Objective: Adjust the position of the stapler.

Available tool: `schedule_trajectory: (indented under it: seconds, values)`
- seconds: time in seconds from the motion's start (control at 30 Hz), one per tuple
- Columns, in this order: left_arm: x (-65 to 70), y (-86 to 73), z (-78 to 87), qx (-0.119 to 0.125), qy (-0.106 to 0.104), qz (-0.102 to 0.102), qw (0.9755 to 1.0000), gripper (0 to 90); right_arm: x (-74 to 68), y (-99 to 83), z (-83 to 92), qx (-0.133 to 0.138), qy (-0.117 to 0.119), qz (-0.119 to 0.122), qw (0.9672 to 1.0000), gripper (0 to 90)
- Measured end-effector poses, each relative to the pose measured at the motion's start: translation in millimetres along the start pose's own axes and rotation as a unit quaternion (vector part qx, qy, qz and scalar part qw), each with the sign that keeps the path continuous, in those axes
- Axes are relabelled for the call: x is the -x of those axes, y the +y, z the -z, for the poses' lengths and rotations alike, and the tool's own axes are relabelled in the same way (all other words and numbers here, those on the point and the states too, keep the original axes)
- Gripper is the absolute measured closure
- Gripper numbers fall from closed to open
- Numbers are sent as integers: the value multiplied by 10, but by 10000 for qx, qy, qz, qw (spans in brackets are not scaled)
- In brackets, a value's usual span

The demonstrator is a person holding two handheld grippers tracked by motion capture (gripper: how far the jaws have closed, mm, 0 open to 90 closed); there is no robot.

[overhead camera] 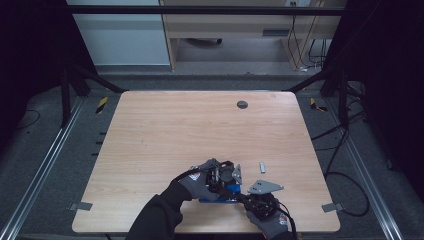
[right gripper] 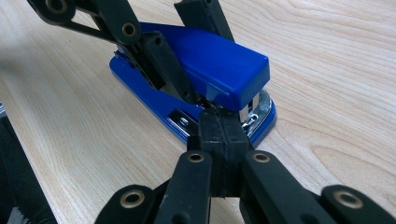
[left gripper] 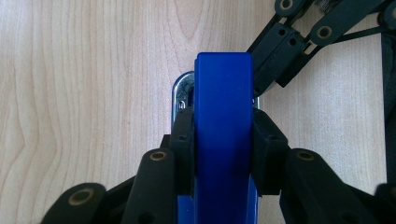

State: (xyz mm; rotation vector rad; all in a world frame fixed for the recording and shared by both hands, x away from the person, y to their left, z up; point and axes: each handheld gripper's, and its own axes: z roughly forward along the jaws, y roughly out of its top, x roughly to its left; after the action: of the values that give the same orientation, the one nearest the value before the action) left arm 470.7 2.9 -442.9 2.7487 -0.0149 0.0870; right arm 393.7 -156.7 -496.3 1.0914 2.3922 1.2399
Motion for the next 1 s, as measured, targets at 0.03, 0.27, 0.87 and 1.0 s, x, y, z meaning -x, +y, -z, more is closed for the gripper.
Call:
schedule_trajectory:
  seconds: [0.03,0.27,0.87,1.0]
  values:
    - [4,7,8,-7,28,-33,10000,661,-1,-1,0,3,1,-11,10000,900]
    - [53,-54,211,229,82,-53,9997,660,0,2,-3,-6,38,-57,10000,900]
    - [-4,-103,179,411,82,141,9990,656,40,-1,-23,73,228,-133,9996,900]
    - [14,-97,173,411,122,154,9990,654,42,0,-23,95,236,6,9997,900]
